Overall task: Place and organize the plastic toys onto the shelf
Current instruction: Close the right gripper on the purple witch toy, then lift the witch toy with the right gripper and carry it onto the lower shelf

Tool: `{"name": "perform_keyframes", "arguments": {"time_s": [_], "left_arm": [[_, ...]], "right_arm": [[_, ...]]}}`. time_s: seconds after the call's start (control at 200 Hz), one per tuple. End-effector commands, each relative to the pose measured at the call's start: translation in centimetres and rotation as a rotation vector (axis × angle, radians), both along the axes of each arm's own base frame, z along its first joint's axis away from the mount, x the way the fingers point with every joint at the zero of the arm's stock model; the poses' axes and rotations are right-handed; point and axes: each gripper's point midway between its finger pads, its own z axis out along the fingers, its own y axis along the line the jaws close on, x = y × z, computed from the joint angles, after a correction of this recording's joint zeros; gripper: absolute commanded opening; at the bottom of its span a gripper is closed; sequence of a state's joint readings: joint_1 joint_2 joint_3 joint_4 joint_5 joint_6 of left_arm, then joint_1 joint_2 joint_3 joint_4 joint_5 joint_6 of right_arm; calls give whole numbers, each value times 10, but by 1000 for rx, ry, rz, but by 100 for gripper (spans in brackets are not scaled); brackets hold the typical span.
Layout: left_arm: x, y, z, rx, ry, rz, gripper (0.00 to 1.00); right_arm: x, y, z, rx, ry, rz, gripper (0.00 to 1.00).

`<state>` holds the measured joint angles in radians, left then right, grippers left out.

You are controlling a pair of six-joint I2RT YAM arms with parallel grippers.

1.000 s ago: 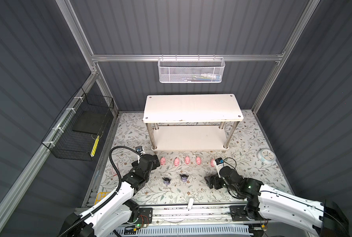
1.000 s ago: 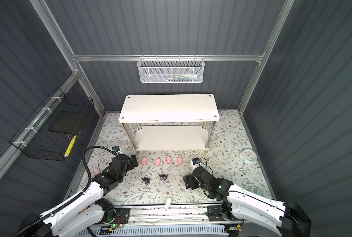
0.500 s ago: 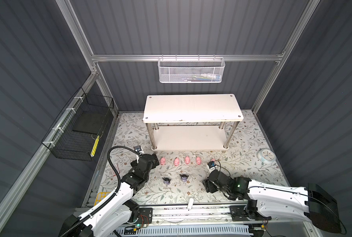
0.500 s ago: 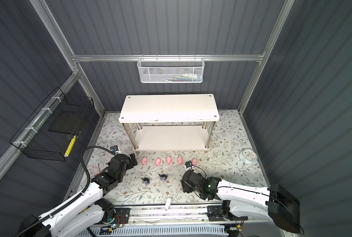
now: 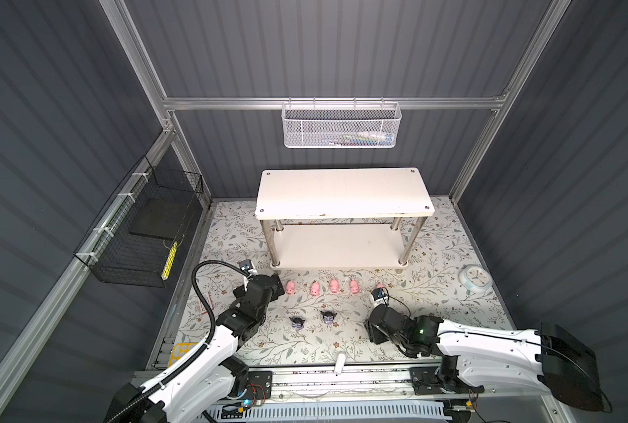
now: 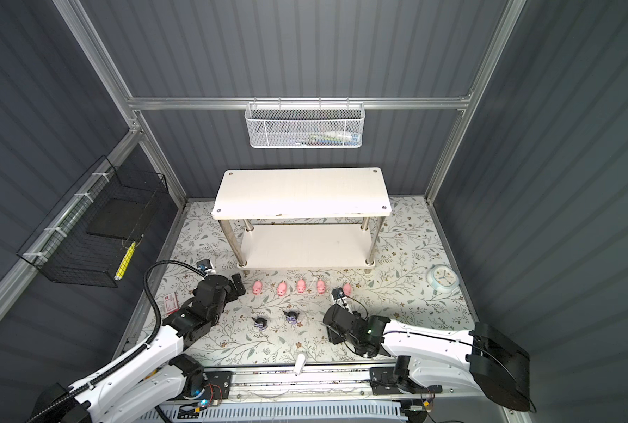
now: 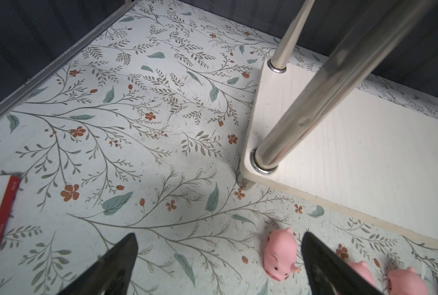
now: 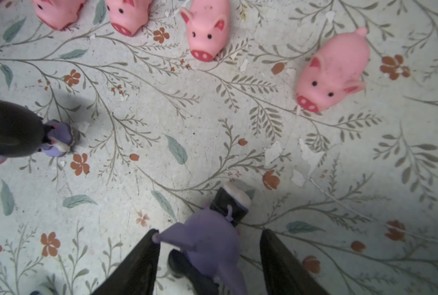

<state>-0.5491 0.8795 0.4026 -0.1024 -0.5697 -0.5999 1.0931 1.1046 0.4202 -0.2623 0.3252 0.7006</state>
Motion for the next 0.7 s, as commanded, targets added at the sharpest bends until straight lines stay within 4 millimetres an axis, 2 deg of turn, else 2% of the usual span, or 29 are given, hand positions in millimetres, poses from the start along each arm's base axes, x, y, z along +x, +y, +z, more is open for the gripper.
{"name": "perform_keyframes", "arguments": {"time_s": [0.0, 0.35, 0.525, 0.695], "left_arm": [[1, 0, -1, -7, -7, 11, 100], [0, 2, -4, -6, -5, 16, 100], [0, 1, -6, -5, 0, 15, 100], [0, 1, -7, -7, -1, 16, 100]], "right_arm": [[0, 0, -4, -18, 12, -10, 63], [-1, 0, -9, -33, 28, -12, 54], [-1, 0, -7, -34, 24, -14, 43], [-1, -1, -4, -36, 20, -11, 39]]}}
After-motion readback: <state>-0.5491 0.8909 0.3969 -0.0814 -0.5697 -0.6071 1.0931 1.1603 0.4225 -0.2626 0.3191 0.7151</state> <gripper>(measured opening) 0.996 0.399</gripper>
